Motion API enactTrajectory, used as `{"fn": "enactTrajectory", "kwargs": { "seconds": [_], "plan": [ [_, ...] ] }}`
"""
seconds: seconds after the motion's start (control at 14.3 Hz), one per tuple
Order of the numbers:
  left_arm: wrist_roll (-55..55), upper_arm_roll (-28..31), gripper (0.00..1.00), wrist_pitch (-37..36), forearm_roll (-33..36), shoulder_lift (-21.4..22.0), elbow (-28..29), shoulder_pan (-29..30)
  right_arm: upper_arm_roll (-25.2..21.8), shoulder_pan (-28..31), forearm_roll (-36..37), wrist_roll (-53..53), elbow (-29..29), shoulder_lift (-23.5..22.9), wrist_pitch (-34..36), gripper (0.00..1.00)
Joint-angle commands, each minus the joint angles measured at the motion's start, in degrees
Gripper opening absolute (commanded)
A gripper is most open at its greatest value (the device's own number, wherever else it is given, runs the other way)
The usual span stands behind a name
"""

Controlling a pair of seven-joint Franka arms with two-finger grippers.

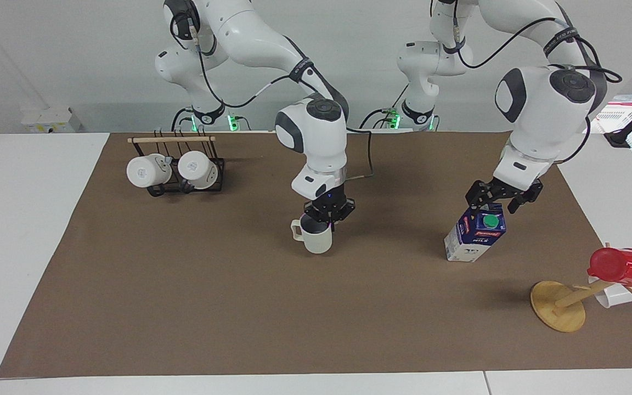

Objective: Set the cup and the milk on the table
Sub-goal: 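Carry the mug toward the table center while the left gripper grasps the carton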

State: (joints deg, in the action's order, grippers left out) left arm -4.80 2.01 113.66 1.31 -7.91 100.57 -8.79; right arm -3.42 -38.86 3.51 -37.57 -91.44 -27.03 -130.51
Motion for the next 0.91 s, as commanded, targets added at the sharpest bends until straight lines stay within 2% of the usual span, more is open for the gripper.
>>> {"fn": "enactTrajectory", "kwargs": {
  "seconds": [0.0, 0.63, 0.7, 0.77, 0.84],
  "plan": [
    [-1.44, 0.28, 1.0, 2.96, 1.23, 0.79, 3.14, -0.27, 0.08, -0.34, 0.45, -0.31, -1.29, 0.13, -1.5, 0.0],
    [-1.35, 0.28, 1.0, 8.14, 1.15, 1.05, 6.13, 0.35, 0.08, -0.87, 0.97, 0.13, -3.92, -0.66, -4.93, 0.0],
    [-1.26, 0.28, 0.94, 8.5, 1.23, 1.14, 6.65, 0.35, 0.08, -0.87, 0.89, 0.21, -3.93, -0.57, -4.85, 0.0],
    [-1.44, 0.36, 0.67, 8.42, 1.15, 1.14, 6.66, 0.35, 0.08, -0.78, 0.88, 0.21, -3.93, -0.57, -4.76, 0.0],
    [-1.44, 0.28, 0.45, 8.42, 1.15, 1.14, 6.66, 0.26, 0.08, -0.78, 0.88, 0.21, -4.01, -0.57, -4.84, 0.03]
  ]
}}
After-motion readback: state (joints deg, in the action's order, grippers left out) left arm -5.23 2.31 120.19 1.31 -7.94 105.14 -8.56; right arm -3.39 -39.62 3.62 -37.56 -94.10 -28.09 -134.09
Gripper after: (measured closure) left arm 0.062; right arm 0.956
